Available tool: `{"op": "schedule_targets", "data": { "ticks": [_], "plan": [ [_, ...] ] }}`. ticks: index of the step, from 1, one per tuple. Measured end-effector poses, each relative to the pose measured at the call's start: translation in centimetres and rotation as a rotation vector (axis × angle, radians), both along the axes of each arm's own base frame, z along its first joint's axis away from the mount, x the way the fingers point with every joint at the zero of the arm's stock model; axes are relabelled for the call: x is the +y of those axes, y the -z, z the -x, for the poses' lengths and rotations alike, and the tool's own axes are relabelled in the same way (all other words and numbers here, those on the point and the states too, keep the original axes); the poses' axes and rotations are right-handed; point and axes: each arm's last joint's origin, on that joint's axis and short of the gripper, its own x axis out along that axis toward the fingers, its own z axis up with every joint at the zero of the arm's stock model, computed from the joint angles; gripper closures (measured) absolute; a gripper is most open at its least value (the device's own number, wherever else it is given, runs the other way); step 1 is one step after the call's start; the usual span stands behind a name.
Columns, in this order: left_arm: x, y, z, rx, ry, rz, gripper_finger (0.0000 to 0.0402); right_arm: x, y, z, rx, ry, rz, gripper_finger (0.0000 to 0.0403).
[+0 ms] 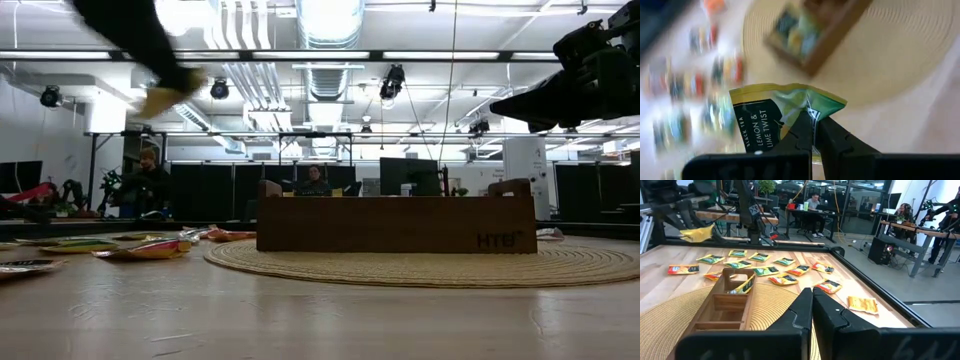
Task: Pick & Place Tea
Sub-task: Put the green tea bag into the left section of the wooden organizer
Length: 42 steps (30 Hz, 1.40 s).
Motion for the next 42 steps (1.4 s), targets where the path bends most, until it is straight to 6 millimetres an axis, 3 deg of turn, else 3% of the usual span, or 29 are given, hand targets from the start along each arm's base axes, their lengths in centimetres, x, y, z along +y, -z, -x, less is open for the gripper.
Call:
{"op": "schedule_targets", "data": {
  "ticks": [7,11,22,29,42],
  "plan": [
    [2.8,1.6,-5.2,0.044,0.164,-0.168,0.0392,0.0,0.0,0.0,0.0,0.0,0.0,0.0394],
    [3.3,3.4,-6.7,0.143,0.255,-0.276,0.0392,0.0,0.0,0.0,0.0,0.0,0.0,0.0394],
    [4.2,3.3,-7.5,0.204,0.315,-0.494,0.0393,0.0,0.0,0.0,0.0,0.0,0.0,0.0394],
    [5.5,3.7,-9.0,0.163,0.311,-0.503,0.0393,0.0,0.0,0.0,0.0,0.0,0.0,0.0394],
    [7.3,5.8,-9.1,0.177,0.279,-0.491,0.0391,0.0,0.0,0.0,0.0,0.0,0.0,0.0394]
  ]
}}
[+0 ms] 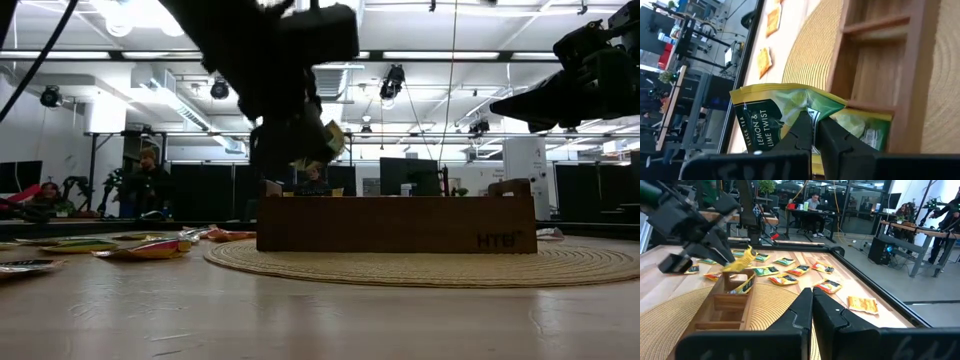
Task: Pick & Place Tea
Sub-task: Put the green tea bag into the left section of the wooden organizer
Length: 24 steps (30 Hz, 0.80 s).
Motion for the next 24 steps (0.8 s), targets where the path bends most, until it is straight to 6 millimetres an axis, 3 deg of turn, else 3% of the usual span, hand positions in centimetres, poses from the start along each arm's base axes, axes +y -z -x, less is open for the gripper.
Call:
{"op": "schedule_targets", "data": {
  "ticks": [24],
  "plan": [
    [1.2,2.0,-0.7,0.07,0.016,0.099,0.0385,0.0,0.0,0.0,0.0,0.0,0.0,0.0394]
  ]
}}
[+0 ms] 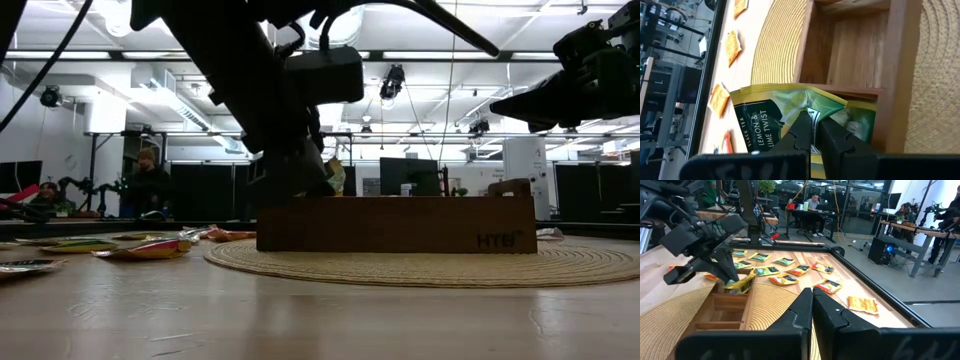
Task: Pick & Place Tea
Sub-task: Put the green tea bag into the left section of the wooden organizer
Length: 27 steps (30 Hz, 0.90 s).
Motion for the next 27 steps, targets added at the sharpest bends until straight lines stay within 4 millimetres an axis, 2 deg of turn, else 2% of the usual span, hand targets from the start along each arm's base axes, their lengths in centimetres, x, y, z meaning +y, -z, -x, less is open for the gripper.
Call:
{"op": "schedule_targets", "data": {
  "ticks": [12,22,27],
  "plan": [
    [0.01,0.03,0.07,0.01,0.003,-0.005,0.0378,0.0,0.0,0.0,0.0,0.0,0.0,0.0394],
    [0.02,0.01,0.08,0.013,0.003,-0.02,0.0287,0.0,-0.01,0.0,-0.001,0.0,0.0,0.0394],
    [-0.1,0.01,0.13,0.014,0.007,-0.021,0.0262,0.0,0.0,0.0,0.0,0.0,0.0,0.0394]
  ]
}}
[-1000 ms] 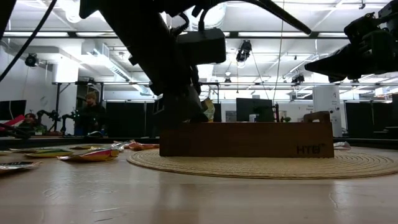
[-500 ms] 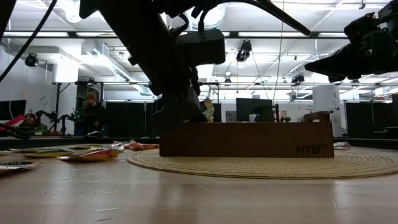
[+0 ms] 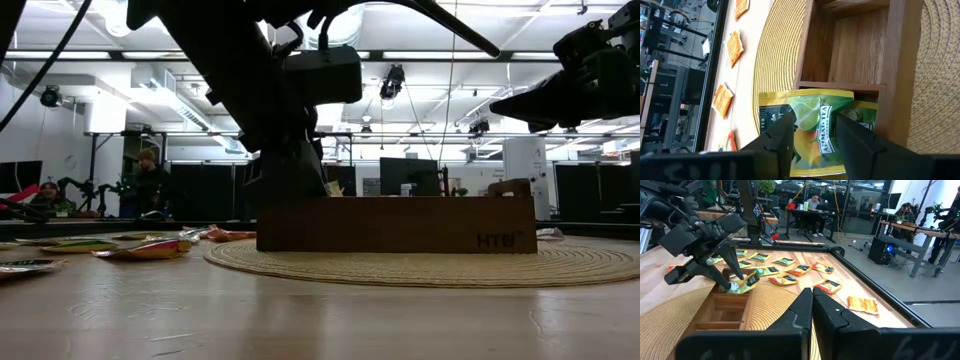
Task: Pick & Place Tea
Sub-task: Put the green tea bag into the left section of the wooden organizer
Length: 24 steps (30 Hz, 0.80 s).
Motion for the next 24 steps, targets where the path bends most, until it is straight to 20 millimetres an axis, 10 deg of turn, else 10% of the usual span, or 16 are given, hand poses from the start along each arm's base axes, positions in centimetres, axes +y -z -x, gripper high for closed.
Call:
{"op": "schedule_targets", "data": {
  "ticks": [24],
  "plan": [
    [-0.8,-1.5,-0.1,-0.029,-0.007,0.002,0.0259,0.0,0.0,0.0,0.0,0.0,0.0,0.0394]
  ]
}}
